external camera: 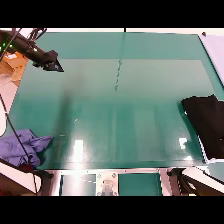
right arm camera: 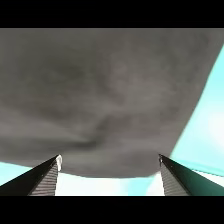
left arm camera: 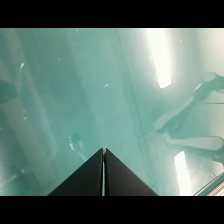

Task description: Fold the shirts.

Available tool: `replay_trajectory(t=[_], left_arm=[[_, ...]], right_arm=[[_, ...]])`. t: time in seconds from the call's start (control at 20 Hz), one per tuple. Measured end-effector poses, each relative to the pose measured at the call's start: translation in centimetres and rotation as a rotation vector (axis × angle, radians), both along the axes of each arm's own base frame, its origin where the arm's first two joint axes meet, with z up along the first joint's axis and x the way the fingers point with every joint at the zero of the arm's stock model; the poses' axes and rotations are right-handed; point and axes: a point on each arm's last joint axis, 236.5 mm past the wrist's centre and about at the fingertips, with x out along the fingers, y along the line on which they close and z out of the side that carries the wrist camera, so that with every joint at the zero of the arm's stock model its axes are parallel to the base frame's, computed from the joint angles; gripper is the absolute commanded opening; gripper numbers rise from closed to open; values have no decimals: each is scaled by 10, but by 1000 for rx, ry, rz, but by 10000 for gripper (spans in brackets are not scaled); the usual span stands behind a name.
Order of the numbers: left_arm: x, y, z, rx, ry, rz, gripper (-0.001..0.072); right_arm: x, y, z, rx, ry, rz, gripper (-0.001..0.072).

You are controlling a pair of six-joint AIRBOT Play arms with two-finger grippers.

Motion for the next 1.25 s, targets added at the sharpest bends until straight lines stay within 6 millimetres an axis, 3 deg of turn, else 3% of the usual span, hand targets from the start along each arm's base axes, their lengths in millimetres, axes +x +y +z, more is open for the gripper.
replay_trajectory(t=[0.05, 0.1, 0.15, 0.3, 0.45, 0.6, 0.75, 0.95, 1.25], left_arm=[[1, -3, 2, -12, -6, -5, 19], [0, -8, 5, -26, -13, -13, 19], [0, -14, 8, -33, -23, -23, 18], [-7, -34, 27, -26, -78, -55, 19], [-32, -53, 41, 23, -105, -79, 19], [-78, -70, 32, 50, -82, -97, 19], [-135, -78, -1, 70, -38, -76, 21], [-186, -62, -45, 129, 18, -41, 22], [-204, -55, -63, 150, 39, -11, 22]], right_arm=[[18, 0, 7, -3, -58, 13, 193], [38, 3, 16, -3, -119, 39, 73], [63, 6, 28, -14, -187, 84, 16], [141, 38, 71, -39, -375, 305, 15], [185, 107, 95, -34, -474, 585, 15], [180, 192, 81, 27, -493, 848, 15], [154, 248, 53, 70, -489, 1005, 15], [137, 275, 37, 86, -495, 1088, 15], [133, 282, 32, 87, -499, 1113, 15]])
